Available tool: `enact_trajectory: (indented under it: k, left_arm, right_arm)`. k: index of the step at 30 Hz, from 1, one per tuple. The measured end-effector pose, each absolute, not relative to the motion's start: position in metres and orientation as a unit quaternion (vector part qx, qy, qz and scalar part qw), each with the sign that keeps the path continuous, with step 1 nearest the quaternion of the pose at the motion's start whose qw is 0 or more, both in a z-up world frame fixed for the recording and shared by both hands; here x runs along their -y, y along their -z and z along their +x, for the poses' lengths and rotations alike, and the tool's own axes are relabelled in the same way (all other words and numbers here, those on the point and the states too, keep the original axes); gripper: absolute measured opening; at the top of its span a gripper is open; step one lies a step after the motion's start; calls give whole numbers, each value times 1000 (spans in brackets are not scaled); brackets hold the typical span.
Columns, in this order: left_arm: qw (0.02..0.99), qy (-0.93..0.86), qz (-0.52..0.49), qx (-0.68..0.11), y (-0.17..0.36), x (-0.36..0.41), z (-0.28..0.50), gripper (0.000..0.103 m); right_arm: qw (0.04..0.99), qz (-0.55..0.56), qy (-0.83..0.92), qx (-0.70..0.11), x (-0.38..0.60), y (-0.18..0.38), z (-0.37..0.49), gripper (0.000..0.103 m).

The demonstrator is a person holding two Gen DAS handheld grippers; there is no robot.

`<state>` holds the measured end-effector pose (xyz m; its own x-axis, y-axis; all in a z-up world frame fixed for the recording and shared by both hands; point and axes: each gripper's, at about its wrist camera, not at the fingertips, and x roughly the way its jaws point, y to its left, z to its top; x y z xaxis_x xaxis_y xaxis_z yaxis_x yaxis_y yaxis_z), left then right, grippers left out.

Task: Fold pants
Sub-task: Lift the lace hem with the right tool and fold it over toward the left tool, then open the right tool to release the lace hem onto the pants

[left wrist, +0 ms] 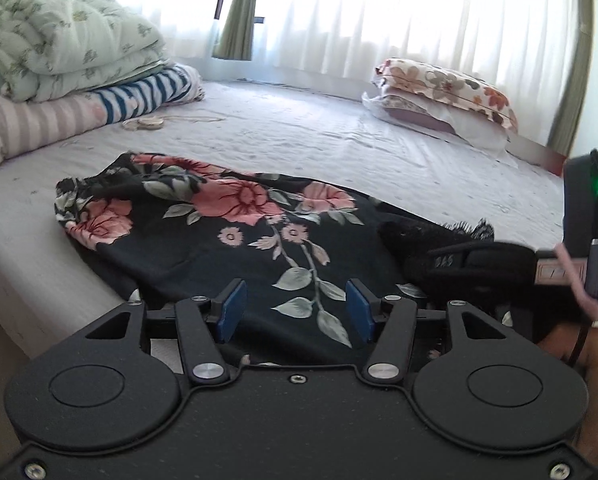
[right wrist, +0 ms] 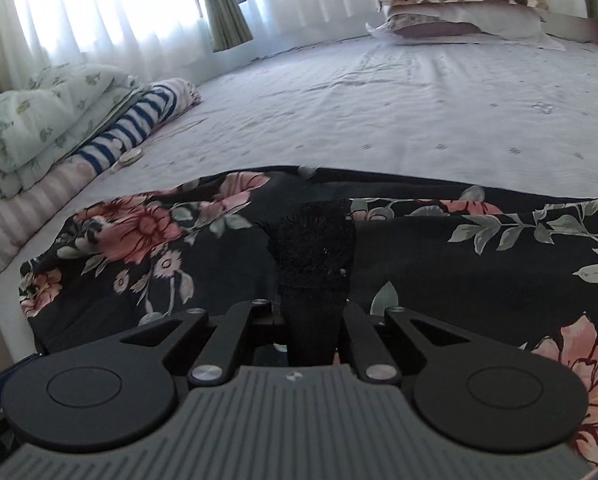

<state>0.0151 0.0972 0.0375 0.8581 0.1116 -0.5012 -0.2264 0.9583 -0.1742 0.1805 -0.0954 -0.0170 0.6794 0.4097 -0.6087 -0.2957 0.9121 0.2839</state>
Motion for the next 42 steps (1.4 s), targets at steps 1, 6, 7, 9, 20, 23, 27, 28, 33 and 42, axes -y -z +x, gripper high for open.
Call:
enact_trajectory:
  k: [1, 6, 7, 9, 20, 23, 27, 28, 33, 42]
  left_arm:
    - [956, -90, -121, -253, -37, -100, 16, 54]
    - [954, -99, -127, -252, -35, -104, 18, 54]
    - [953, -100, -129, -253, -35, -105, 19, 54]
    - [952, -105, -135, -255, -35, -106, 21, 54]
    - [949, -116, -135, -259, -32, -109, 22, 54]
    - [949, -116, -135, -260, -32, -109, 22, 54]
    - [949, -116, -135, -261, -31, -109, 23, 54]
    - [949, -116, -135, -261, -31, -109, 23, 54]
    - [948, -119, -140, -259, -32, -111, 22, 54]
    - [949, -113, -141, -258, -35, -111, 21, 54]
  right_arm:
    - [911, 80, -199, -354, 91, 20, 179, 8]
    - [908, 85, -207, -353, 87, 20, 177, 12]
    - [906, 93, -209, -356, 88, 19, 179, 12]
    - [903, 101, -214, -359, 87, 18, 184, 12]
    - [901, 71, -231, -360, 66, 18, 184, 19]
    - [900, 71, -234, -361, 64, 17, 184, 23]
    - [895, 82, -248, -363, 65, 16, 183, 61]
    - [892, 89, -255, -363, 66, 15, 182, 64]
    - [889, 93, -270, -359, 67, 10, 175, 70]
    - [896, 95, -276, -335, 95, -7, 150, 92]
